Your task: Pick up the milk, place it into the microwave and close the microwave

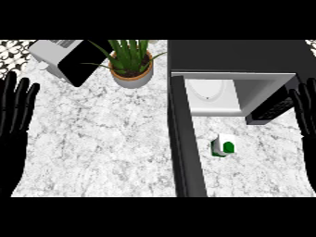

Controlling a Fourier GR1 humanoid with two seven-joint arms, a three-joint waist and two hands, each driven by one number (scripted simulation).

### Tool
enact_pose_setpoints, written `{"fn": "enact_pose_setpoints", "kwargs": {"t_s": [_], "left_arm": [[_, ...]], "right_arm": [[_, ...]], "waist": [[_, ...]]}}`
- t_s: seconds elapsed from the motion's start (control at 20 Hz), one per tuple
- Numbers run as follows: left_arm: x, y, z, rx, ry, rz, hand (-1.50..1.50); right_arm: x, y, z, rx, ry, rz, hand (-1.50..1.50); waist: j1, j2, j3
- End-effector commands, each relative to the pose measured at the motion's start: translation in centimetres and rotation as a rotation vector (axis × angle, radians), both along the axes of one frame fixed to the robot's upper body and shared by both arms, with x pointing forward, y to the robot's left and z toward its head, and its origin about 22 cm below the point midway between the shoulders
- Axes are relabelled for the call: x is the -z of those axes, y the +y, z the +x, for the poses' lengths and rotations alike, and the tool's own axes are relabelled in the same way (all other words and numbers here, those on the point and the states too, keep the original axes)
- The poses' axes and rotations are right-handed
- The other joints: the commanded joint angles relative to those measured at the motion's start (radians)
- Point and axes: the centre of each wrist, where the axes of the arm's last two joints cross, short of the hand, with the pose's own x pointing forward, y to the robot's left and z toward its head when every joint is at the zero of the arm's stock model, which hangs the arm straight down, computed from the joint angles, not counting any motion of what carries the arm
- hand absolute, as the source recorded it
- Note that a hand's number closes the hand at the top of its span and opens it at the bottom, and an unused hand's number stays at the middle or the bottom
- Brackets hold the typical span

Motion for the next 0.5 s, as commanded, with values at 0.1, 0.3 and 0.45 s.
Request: {"fn": "enact_pose_setpoints", "kwargs": {"t_s": [0.1,0.3,0.45], "left_arm": [[-0.3,-2.4,-1.9,-0.036,0.018,-0.031,-1.50],[2.3,-3.3,-1.9,-0.034,0.181,-0.269,-1.50],[3.7,-4.2,-4.2,-0.060,0.183,-0.296,-1.50]], "right_arm": [[-0.6,4.3,-1.8,0.123,-0.032,-0.007,-1.50],[0.1,4.6,-3.2,0.159,0.100,0.053,-1.50],[0.8,5.7,-5.0,0.176,0.138,0.047,-1.50]], "waist": [[-0.007,0.003,0.006],[-0.015,0.005,0.003],[-0.010,0.002,0.005]]}}
